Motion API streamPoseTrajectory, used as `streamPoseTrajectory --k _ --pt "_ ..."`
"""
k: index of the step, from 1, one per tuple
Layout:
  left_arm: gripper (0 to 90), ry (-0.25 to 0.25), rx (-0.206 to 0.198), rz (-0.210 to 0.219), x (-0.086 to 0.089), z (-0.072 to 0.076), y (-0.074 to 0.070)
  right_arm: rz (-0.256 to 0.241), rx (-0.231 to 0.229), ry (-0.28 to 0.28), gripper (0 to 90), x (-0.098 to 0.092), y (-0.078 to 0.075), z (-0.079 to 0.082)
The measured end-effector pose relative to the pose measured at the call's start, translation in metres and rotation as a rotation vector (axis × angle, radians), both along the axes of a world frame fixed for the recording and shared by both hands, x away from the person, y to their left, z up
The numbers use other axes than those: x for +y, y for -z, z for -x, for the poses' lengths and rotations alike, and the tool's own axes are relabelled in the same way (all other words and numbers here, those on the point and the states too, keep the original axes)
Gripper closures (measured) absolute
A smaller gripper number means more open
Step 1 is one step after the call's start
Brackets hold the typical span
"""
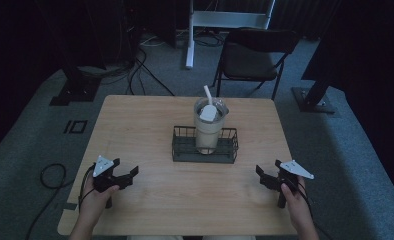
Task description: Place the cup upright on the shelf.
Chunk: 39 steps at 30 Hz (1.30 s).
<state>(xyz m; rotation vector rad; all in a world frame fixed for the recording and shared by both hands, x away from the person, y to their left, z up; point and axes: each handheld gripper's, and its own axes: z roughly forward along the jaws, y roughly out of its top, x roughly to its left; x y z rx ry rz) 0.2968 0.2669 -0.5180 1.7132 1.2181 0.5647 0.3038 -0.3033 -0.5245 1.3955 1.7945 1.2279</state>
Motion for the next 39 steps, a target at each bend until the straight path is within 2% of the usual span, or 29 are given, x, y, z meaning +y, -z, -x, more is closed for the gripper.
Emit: streamPoseTrajectory --k 5,9,12,14,17,21,24,26,29,35,39 --pt "14.2 -0.032 0.038 -0.016 0.015 0.01 0.006 0.023 0.021 0.013 13.1 -0.008 0.001 0.004" --pt "14.2 -0.074 0.066 -0.024 0.026 0.017 0.011 0.023 0.042 0.002 13.1 -0.011 0.003 0.007" --pt "14.2 -0.094 0.087 -0.048 0.032 0.02 0.013 0.016 0.059 0.01 13.1 -0.014 0.005 0.008" --pt "14.3 -0.113 0.097 -0.05 0.036 0.022 0.015 0.017 0.066 0.014 13.1 -0.016 0.007 0.01" --pt "14.2 -0.133 0.128 -0.09 0.039 0.025 0.017 0.027 0.083 0.022 13.1 -0.019 0.011 0.011" --pt "14.3 -0.161 0.145 -0.111 0.043 0.027 0.02 0.044 0.112 0.012 13.1 -0.021 0.014 0.012" --pt "14.3 -0.178 0.193 -0.119 0.046 0.029 0.026 0.034 0.129 0.006 13.1 -0.021 0.018 0.014" --pt "14.3 -0.187 0.186 -0.115 0.046 0.03 0.026 0.055 0.14 -0.008 13.0 -0.02 0.021 0.014" --pt "14.3 -0.197 0.227 -0.145 0.047 0.029 0.027 0.07 0.164 -0.036 13.2 -0.018 0.023 0.014" --pt "14.2 -0.2 0.234 -0.172 0.045 0.028 0.027 0.091 0.21 -0.061 13.2 -0.017 0.024 0.013" --pt "14.3 -0.208 0.234 -0.203 0.042 0.028 0.027 0.095 0.243 -0.102 13.2 -0.018 0.025 0.012"
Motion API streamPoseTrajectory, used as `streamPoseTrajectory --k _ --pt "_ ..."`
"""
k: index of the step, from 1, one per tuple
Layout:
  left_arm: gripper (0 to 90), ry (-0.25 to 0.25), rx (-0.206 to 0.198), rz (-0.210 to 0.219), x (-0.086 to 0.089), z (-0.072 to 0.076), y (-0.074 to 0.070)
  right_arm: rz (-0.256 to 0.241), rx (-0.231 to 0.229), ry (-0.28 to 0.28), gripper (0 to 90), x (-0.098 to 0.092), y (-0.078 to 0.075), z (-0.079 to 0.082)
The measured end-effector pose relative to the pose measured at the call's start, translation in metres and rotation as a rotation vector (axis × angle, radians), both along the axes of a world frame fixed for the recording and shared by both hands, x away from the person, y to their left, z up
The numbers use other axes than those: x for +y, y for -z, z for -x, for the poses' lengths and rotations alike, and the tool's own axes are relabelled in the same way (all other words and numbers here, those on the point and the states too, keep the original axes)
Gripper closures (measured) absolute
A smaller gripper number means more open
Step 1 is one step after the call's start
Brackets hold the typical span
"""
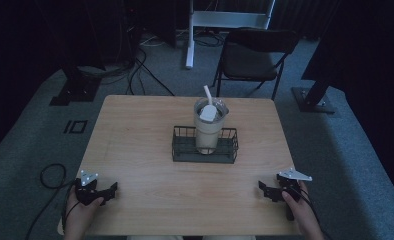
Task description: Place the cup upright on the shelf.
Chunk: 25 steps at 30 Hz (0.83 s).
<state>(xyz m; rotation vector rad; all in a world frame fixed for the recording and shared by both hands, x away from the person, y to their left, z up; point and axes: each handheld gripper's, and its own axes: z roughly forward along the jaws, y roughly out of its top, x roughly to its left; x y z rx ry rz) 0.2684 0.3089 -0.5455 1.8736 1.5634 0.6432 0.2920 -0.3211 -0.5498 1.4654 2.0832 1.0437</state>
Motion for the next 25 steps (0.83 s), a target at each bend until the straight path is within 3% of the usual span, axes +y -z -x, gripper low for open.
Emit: streamPoseTrajectory --k 1,6,14,20,25 --pt "14.3 0.001 0.004 -0.026 -0.003 0.0 0.0 0.01 0.016 -0.014 13.0 0.0 0.001 -0.001" --pt "14.2 0.002 0.003 -0.025 -0.003 0.0 0.0 0.101 0.007 -0.048 12.1 0.005 0.001 -0.002" --pt "14.2 -0.047 0.003 -0.023 -0.012 0.006 0.001 0.103 0.008 -0.053 11.7 0.005 0.001 -0.003" --pt "3.4 -0.016 0.028 -0.031 -0.016 0.001 0.002 0.103 0.008 -0.053 11.7 0.005 0.001 -0.003" --pt "2.1 -0.017 0.031 -0.031 -0.017 0.0 0.002 0.103 0.008 -0.054 11.7 0.005 0.001 -0.003"
